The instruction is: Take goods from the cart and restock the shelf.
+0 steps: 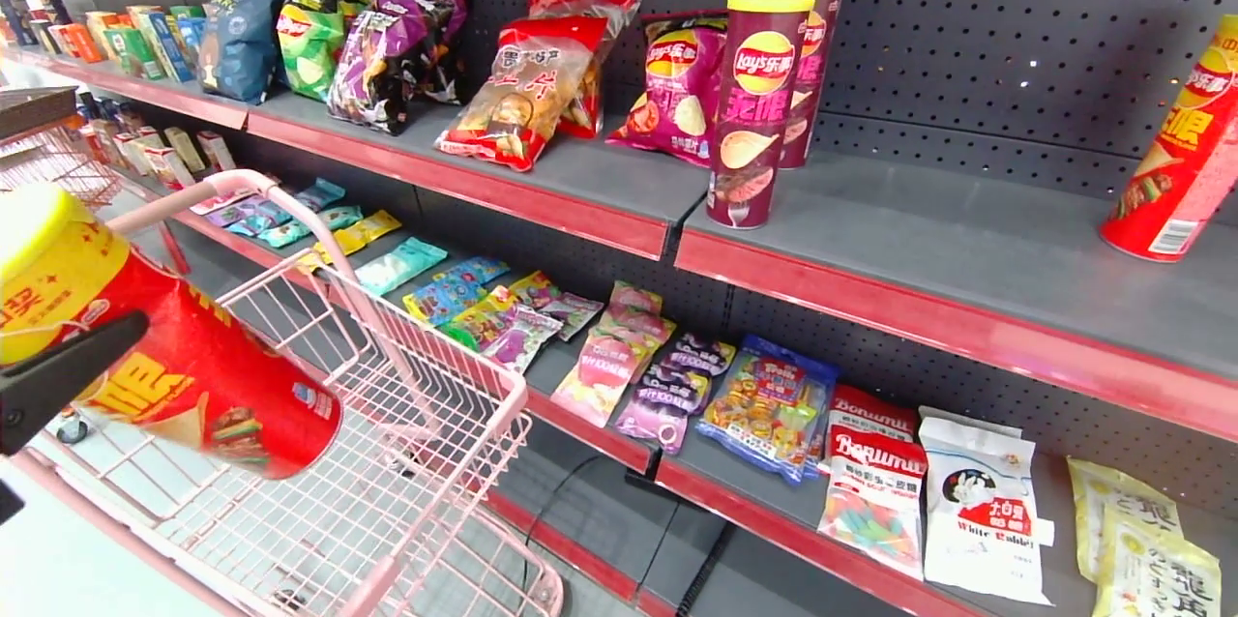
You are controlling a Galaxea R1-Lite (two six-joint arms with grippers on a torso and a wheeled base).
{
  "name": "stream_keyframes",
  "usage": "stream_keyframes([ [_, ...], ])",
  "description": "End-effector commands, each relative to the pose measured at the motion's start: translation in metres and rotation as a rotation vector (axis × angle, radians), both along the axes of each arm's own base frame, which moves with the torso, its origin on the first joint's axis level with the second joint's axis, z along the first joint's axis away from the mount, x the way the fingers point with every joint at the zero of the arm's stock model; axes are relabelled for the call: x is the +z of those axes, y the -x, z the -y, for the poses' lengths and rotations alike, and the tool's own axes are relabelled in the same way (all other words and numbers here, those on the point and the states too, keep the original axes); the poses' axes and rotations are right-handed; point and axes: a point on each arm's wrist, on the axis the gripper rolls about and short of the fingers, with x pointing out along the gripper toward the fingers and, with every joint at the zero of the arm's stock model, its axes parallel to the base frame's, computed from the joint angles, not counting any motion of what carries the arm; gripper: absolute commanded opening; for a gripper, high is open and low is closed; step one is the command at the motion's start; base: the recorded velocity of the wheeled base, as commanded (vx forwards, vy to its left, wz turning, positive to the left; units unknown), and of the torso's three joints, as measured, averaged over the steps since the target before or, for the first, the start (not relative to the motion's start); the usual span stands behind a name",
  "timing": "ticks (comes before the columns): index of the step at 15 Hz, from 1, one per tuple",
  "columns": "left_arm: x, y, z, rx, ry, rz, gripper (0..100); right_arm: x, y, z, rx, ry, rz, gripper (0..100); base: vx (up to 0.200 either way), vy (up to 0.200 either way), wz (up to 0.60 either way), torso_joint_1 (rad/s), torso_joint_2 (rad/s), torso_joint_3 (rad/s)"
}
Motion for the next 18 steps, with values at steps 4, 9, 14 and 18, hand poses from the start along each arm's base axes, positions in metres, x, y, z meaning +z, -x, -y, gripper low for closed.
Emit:
stream_keyframes([
  [4, -0.010, 0.046, -0.003, 0.014, 0.002, 0.025, 0, 0.000, 0.000, 0.000, 0.000, 0.002, -0.001, 100, 0.000, 0.000, 0.00, 0.201, -0.55, -0.347],
  [9, -0.013, 0.061, -0.006, 0.107, 0.002, 0.038, 0, 0.000, 0.000, 0.000, 0.000, 0.001, -0.001, 100, 0.000, 0.000, -0.48, 0.213, -0.55, -0.324],
  [14, -0.015, 0.061, -0.006, 0.110, 0.000, 0.031, 0, 0.000, 0.000, 0.000, 0.000, 0.001, -0.001, 100, 0.000, 0.000, -0.60, 0.030, -0.04, -0.036],
  [18, -0.015, 0.061, -0.006, 0.119, -0.047, 0.043, 0, 0.000, 0.000, 0.000, 0.000, 0.001, -0.001, 100, 0.000, 0.000, -0.60, 0.007, 0.00, 0.002],
])
